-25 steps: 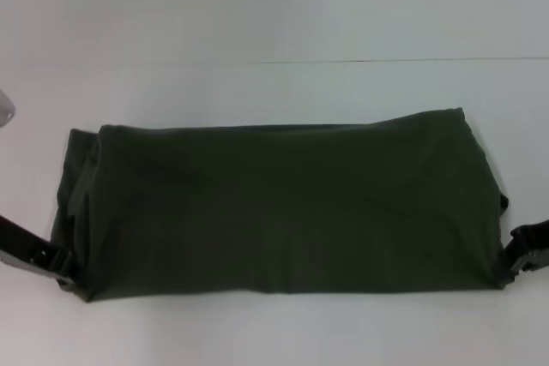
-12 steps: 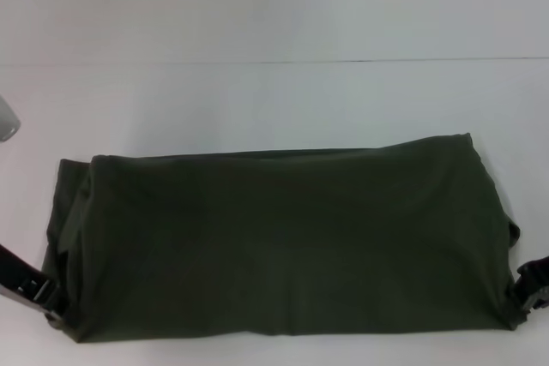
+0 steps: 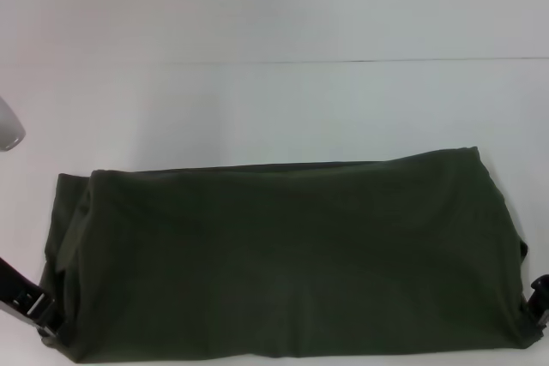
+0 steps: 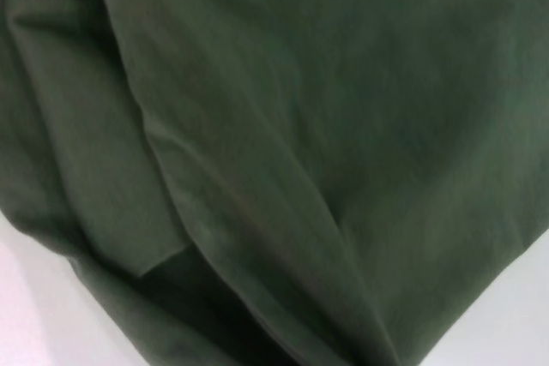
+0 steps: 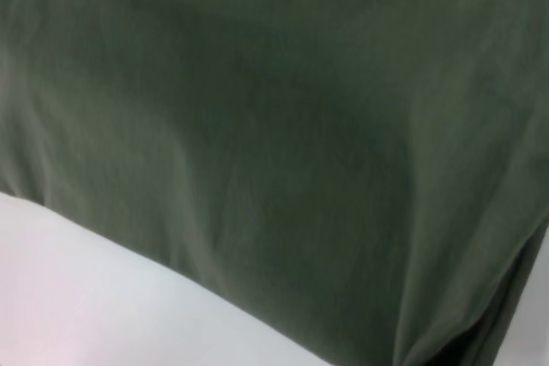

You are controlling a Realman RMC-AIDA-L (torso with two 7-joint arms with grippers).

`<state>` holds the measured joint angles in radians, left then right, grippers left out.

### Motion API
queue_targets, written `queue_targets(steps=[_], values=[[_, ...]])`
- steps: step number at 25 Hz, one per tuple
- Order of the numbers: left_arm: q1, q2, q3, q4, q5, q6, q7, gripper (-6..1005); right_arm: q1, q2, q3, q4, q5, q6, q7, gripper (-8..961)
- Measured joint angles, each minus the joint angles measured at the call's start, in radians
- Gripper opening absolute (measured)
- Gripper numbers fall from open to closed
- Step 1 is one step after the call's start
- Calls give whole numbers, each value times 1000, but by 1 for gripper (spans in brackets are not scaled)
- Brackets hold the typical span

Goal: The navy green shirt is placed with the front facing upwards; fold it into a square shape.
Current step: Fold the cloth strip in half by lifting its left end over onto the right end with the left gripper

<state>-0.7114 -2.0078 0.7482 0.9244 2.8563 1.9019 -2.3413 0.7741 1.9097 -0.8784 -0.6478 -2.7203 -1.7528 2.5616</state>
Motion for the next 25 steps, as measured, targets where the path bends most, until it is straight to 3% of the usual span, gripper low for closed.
queue_targets(steps=[12,18,25], values=[[-5,0,-5,1,-2,-32,-3,49,17,-2,-13,-9,-8,-43,8,79],[-8,0,-6,1,-1,-36,-2,49,27,5,-23,-12,-89,-56,20,114],[-7,0,-10,3,-8,-49,-4,48,28,-22,44,-29,-86,-78,9,418]])
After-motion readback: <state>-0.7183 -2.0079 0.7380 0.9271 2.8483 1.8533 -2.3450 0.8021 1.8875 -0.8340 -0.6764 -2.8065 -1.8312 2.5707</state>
